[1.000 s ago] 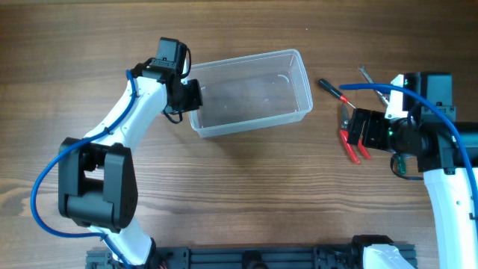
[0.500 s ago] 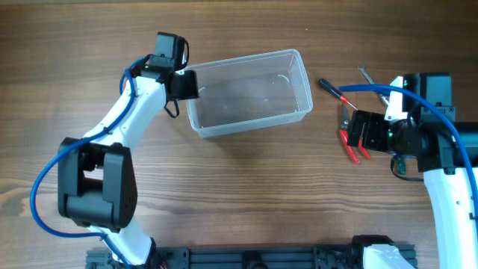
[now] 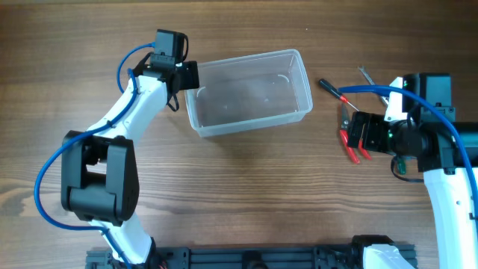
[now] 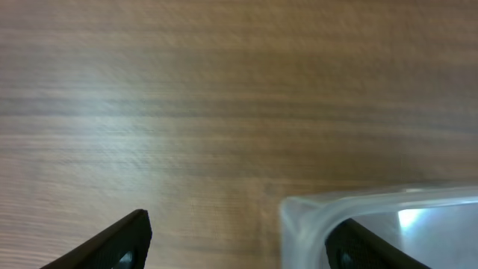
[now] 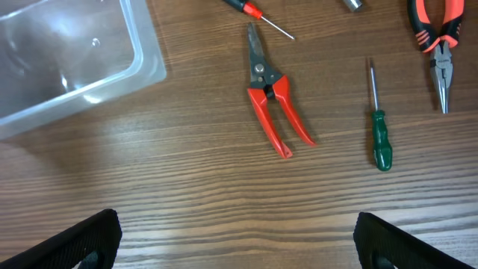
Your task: Pack container
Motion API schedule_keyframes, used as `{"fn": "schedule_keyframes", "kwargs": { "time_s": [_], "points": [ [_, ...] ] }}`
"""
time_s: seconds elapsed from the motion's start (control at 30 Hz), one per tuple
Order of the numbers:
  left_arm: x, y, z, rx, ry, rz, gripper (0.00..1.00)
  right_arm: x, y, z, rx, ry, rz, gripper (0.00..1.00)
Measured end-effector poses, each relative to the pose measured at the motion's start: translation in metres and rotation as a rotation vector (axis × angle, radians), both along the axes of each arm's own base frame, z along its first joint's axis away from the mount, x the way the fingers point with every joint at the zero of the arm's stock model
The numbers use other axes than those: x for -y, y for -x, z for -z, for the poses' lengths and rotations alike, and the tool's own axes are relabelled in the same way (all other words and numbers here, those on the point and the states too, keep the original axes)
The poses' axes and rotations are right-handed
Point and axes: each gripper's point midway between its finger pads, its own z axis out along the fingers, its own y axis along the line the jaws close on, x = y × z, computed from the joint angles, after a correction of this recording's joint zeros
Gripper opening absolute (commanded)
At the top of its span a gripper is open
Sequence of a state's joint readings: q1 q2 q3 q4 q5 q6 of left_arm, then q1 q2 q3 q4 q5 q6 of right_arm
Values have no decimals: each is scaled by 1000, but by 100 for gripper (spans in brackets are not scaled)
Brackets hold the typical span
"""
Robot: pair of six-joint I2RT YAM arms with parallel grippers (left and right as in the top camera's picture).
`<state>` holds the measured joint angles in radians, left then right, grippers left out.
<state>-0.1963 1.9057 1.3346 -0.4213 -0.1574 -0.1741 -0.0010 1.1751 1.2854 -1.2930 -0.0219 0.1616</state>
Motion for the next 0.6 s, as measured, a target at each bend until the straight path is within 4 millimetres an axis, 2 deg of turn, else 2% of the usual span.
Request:
{"fn": "schedule_keyframes", "kwargs": {
  "time_s": [0.23,0.3,0.4,0.43,0.53,0.6],
  "points": [
    [-31,-14,-8,56,-13,-73,76,0,1,0,-5,1,-3,100],
    [-32,-14,-8,55,-13,-75,82,0,1,0,-5,1,-3,100],
    [-16,-11,-6,44,-15,-18,91,0,1,0,-5,1,-3,100],
    [-6,-7,-4,30,-19,16,98,0,1,0,-5,1,-3,100],
    [31,14,0,-31,-33,126,100,0,1,0,-3,1,-3,100],
    [43,29,-12,-52,-33,161,100,0,0,0,-1,1,-3,100]
  ]
}}
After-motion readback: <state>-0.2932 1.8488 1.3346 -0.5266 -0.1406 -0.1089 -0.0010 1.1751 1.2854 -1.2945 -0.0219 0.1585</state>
